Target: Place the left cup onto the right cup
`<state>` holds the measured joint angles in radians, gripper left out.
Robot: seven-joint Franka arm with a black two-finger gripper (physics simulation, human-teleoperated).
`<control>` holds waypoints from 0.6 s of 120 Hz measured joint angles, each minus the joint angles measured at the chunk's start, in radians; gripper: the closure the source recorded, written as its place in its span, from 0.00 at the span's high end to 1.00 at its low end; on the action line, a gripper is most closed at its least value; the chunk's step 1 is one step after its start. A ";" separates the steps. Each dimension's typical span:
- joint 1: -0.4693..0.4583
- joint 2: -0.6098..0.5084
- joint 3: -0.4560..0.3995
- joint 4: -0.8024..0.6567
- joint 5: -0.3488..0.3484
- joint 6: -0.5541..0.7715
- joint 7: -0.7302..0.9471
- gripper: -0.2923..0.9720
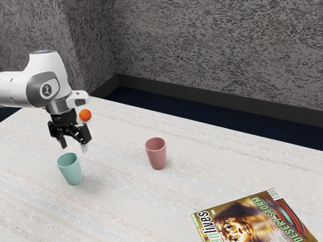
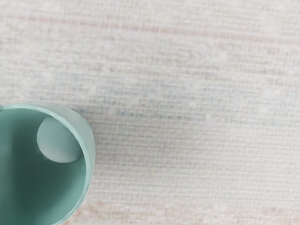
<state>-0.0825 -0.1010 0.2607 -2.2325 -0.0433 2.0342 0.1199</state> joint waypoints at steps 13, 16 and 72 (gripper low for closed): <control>0.005 0.052 0.009 -0.008 0.003 0.070 0.003 0.77; 0.004 0.063 0.010 -0.008 0.003 0.084 0.004 0.77; 0.022 0.204 0.032 -0.043 0.006 0.244 0.016 0.77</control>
<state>-0.0607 0.1029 0.2925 -2.2752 -0.0374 2.2786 0.1363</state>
